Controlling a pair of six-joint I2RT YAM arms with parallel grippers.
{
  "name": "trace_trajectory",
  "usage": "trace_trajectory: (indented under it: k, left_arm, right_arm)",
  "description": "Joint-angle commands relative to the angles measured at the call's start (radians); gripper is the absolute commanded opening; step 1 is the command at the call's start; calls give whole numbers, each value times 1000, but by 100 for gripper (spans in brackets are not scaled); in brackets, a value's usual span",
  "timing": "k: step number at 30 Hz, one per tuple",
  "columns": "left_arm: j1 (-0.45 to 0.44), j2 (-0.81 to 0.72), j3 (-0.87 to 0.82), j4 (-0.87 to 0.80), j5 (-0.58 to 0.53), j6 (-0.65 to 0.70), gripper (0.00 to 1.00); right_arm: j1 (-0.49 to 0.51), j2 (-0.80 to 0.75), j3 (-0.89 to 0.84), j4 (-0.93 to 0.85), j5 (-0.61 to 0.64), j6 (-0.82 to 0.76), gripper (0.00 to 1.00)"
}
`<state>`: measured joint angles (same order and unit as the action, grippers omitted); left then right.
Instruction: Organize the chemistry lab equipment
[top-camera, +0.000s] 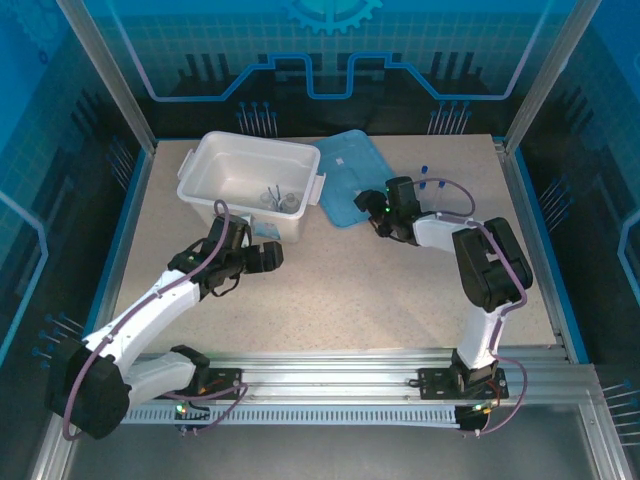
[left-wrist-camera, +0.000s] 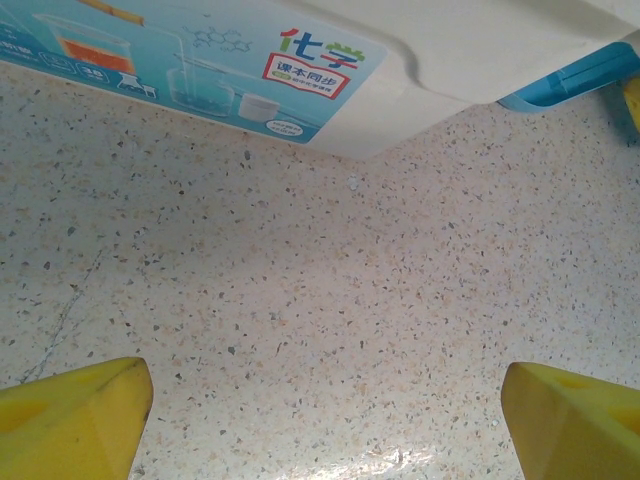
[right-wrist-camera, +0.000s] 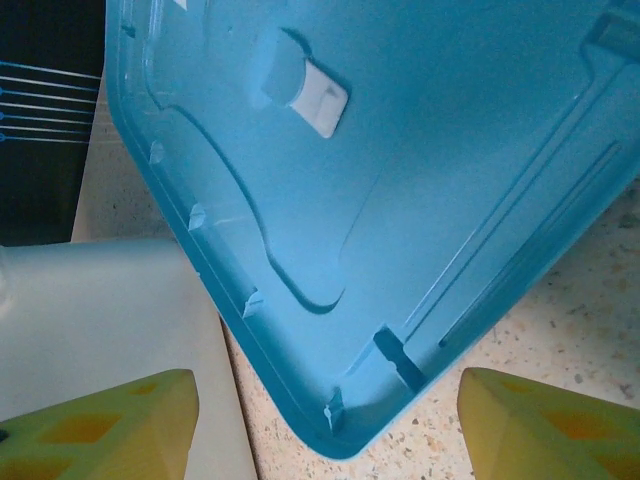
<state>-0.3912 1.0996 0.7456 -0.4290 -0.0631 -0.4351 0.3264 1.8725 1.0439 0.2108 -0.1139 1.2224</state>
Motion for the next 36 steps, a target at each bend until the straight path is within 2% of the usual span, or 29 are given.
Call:
trace_trajectory:
  k: [1,11,18,27,36]
  left_arm:
    - [-8,-15,8,-8,-15,22,91]
    - [-9,-10,15,-19,-14,21,91]
    - [-9,-17,18,-33,-24,16,91]
    - [-9,-6,13,-24,-14,5,91]
    - [-11,3,10,-19,-9,3,91]
  right_arm:
    - [-12,20,-26,14,-11,27,70]
    - [-28,64,-29,42,-28,63,69]
    - [-30,90,18,-11,-33,84,68]
    - [-29,155,55,127,-58,159,65]
    - [-16,203,107,194,-55,198,61]
